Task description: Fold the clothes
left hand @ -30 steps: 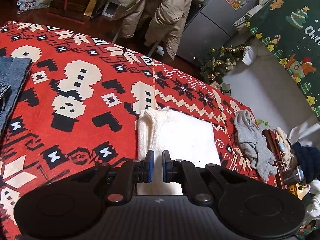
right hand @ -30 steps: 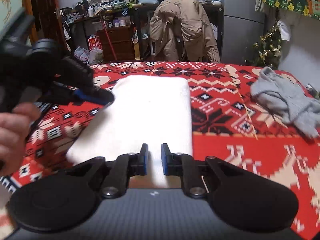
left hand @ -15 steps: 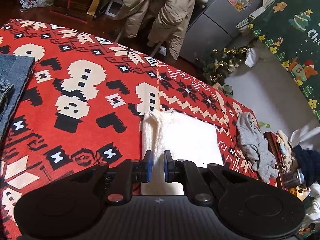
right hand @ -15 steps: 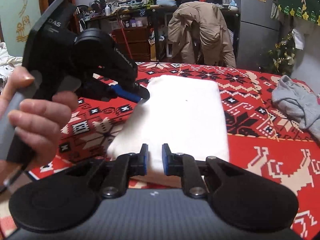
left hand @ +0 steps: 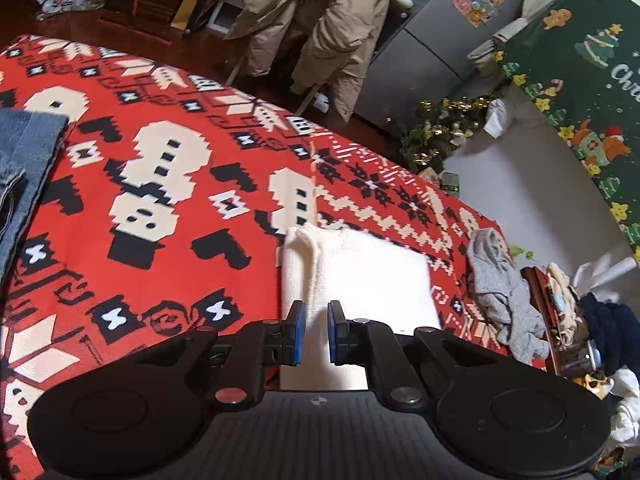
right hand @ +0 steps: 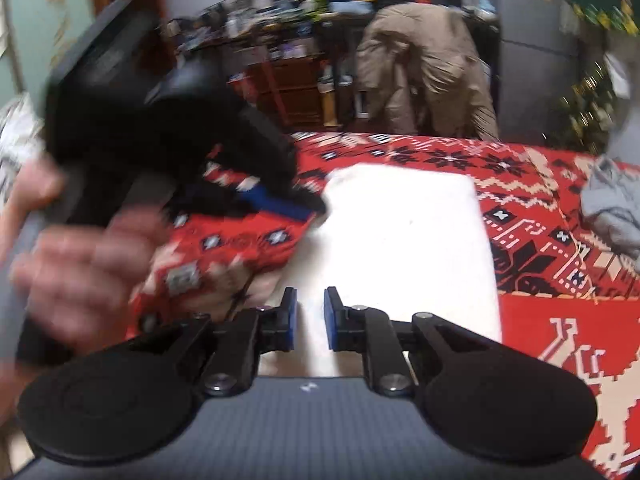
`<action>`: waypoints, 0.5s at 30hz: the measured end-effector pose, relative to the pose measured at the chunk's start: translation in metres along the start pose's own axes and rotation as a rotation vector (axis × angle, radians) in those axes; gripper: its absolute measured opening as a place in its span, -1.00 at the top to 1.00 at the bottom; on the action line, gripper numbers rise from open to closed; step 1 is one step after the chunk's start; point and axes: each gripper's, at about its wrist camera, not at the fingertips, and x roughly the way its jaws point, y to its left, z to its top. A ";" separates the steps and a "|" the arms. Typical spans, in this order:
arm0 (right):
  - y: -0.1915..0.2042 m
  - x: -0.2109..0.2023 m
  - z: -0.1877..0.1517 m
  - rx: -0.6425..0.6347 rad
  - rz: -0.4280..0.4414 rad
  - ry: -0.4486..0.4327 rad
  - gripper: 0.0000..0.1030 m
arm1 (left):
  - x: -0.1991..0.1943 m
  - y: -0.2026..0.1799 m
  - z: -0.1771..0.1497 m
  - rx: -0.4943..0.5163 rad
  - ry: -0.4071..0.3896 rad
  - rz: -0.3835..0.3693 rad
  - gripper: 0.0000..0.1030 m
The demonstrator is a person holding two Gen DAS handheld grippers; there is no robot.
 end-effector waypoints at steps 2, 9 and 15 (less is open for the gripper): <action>-0.009 -0.011 -0.002 0.028 -0.015 0.000 0.69 | -0.007 -0.004 0.001 0.017 -0.009 -0.038 0.81; -0.053 -0.025 -0.001 0.136 -0.124 -0.013 0.68 | -0.021 -0.040 -0.012 0.159 0.028 -0.106 0.81; -0.056 -0.022 -0.008 0.150 -0.098 0.019 0.68 | 0.007 -0.070 -0.043 0.336 0.189 0.040 0.81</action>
